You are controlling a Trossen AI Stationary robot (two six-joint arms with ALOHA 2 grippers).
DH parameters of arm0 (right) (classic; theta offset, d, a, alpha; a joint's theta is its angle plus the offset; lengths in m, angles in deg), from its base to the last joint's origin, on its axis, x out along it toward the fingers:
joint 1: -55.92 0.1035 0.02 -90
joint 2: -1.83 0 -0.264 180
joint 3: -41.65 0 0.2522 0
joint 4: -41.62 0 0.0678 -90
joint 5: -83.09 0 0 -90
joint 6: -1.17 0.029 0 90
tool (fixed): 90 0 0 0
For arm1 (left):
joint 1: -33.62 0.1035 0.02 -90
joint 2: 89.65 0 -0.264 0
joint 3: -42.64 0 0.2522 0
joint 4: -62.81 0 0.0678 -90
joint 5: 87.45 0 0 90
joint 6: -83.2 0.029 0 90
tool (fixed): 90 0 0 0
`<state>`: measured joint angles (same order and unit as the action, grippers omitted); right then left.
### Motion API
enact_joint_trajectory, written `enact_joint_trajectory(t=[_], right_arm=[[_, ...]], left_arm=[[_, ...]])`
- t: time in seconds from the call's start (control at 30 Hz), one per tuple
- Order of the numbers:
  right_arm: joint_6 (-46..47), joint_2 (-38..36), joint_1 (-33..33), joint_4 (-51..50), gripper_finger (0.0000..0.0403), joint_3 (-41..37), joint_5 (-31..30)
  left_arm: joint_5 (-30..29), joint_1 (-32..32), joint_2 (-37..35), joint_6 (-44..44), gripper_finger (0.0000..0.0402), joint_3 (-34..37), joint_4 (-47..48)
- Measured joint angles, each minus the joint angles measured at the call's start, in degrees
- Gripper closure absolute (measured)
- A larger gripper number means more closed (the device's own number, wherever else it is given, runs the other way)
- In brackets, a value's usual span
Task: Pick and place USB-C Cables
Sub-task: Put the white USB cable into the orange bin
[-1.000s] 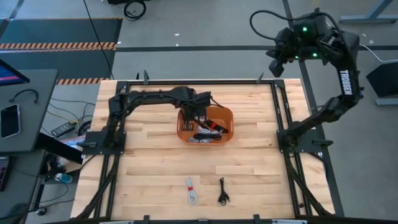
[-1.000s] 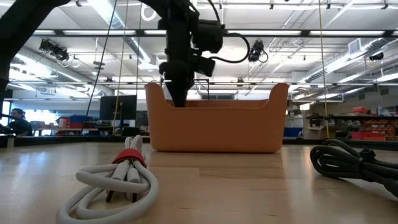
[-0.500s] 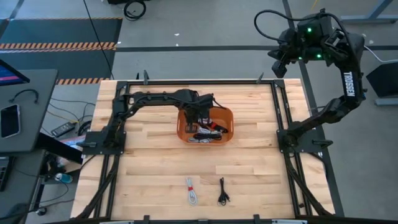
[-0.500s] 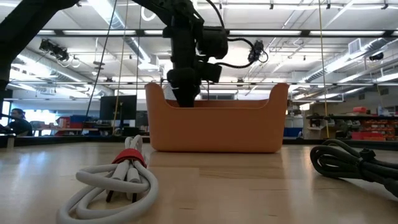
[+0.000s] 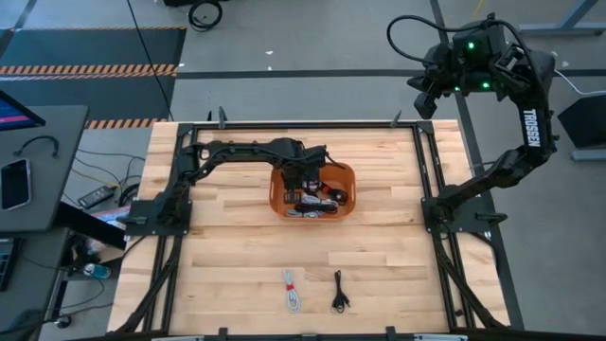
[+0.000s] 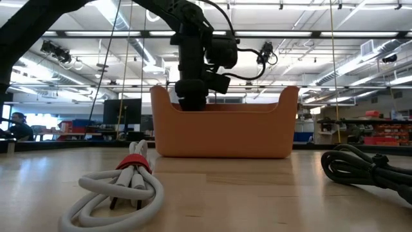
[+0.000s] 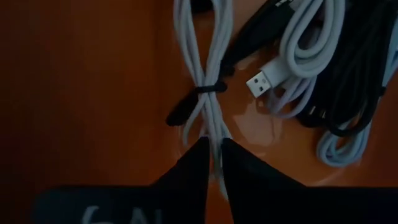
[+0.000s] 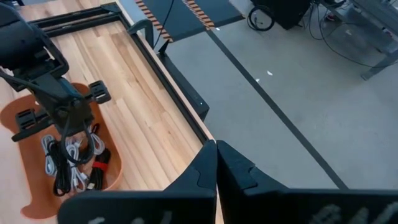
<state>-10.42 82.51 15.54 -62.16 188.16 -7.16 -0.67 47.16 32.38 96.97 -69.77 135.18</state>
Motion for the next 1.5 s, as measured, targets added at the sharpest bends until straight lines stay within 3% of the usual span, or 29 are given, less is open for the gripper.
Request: enact_joint_trajectory(t=[0.37,0.6,0.87,1.2,1.33,1.5], right_arm=[[-0.16,0.0,0.0,0.0,0.0399,0.0,0.0],[-0.17,0.0,0.0,0.0,0.0399,0.0,-0.02],[-0.17,0.0,0.0,0.0,0.0399,0.0,-0.07],[-0.15,0.02,0.02,0.02,0.0399,0.0,0.0],[-0.41,0.02,0.02,0.02,0.0399,0.0,1.87],[-1.68,0.02,0.35,0.01,0.0398,0.0,3.4]], left_arm=[[-0.14,-1.93,-0.55,-1.44,0.0348,0.0,0.35],[-0.82,-5.09,-6.94,-11.42,0.035,-3.38,3.69],[-10.88,-14.76,-16.1,-43.71,0.035,-13.63,11.51],[-27.17,-34.62,-17.08,-86.76,0.035,-14.38,19.47],[-29.23,-39.81,-14.5,-94.78,0.035,-14.34,19.13],[-26.07,-42.54,-10.82,-102.19,0.0349,-14.34,18.64]])
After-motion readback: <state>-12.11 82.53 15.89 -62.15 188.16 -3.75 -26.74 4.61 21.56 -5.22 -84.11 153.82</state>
